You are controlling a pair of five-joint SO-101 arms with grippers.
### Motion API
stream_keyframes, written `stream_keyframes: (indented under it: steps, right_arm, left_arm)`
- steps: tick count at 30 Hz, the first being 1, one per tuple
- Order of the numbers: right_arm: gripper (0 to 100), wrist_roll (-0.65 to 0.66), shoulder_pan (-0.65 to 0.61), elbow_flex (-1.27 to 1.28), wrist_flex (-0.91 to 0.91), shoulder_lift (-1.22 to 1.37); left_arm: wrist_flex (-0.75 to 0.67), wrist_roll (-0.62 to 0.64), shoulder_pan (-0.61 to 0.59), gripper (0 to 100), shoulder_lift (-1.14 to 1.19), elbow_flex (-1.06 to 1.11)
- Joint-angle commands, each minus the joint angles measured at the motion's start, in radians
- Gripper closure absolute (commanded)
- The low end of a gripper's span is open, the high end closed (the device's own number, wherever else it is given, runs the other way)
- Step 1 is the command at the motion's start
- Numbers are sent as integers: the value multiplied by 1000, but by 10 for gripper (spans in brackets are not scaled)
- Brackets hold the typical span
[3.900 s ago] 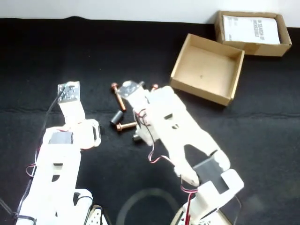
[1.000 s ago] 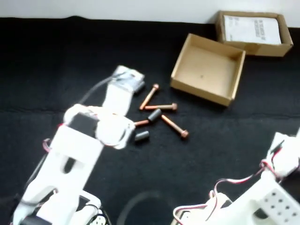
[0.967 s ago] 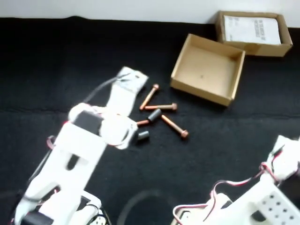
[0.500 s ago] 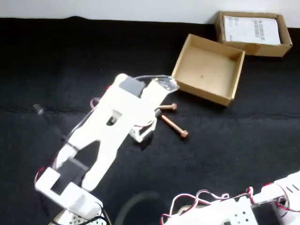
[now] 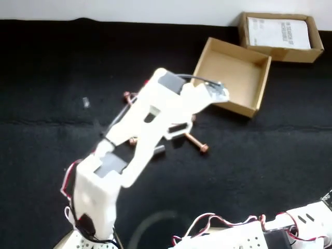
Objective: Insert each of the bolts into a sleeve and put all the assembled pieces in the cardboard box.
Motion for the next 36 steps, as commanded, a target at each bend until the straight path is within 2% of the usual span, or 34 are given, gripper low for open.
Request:
stream_keyframes:
  steps: [1,9,23,25,30,36]
  right_arm:
    - [986,14,12,18,-54,-24]
    - [986,14,4,31,-81,-24]
    - [986,14,4,88,-82,-24]
    - [986,14,2,88,-82,-24]
    - [986,14,-19,90,-81,-24]
    - [986,14,-47,122,-79,-24]
  left_arm:
    - [8,-11,48,774,122,-189]
    - [3,-11,102,774,344,-458]
    - [8,-17,117,777,679,-699]
    - [9,-17,116,804,693,-746]
    - [3,-17,143,996,700,-760]
    - [9,-12,160,992,685,-819]
